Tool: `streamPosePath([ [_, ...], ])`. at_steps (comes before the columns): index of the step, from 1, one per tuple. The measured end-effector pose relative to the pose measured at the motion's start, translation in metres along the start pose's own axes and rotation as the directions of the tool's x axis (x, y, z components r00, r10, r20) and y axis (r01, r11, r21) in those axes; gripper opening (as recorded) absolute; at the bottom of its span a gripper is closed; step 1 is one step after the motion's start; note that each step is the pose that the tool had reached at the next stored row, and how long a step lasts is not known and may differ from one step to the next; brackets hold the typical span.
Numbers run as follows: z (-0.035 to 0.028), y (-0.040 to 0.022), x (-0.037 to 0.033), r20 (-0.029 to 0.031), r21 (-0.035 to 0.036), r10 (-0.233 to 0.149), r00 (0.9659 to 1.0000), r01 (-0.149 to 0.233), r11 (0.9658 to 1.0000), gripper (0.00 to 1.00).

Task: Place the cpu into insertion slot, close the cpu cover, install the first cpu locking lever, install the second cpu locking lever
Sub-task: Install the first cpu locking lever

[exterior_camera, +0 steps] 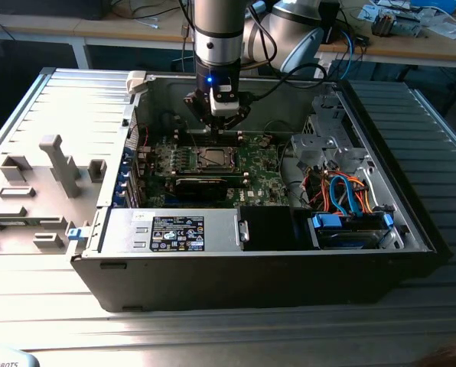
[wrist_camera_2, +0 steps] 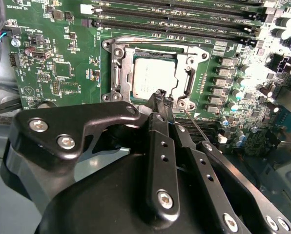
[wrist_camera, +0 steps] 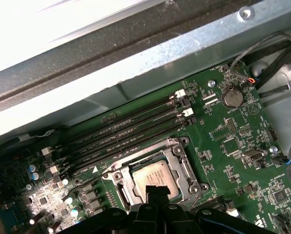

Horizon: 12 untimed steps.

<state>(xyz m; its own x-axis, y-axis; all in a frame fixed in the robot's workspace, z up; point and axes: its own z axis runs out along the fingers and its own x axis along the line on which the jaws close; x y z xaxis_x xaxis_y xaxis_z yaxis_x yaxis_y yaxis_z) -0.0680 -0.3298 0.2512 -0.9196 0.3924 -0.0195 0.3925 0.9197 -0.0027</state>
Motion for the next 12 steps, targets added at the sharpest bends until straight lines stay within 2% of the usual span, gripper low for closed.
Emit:
streamPosePath([
  [12,0.0000,0.0000,0.0000,0.0001,-0.0001,-0.007,1.0000,0.007,1.0000,0.11],
])
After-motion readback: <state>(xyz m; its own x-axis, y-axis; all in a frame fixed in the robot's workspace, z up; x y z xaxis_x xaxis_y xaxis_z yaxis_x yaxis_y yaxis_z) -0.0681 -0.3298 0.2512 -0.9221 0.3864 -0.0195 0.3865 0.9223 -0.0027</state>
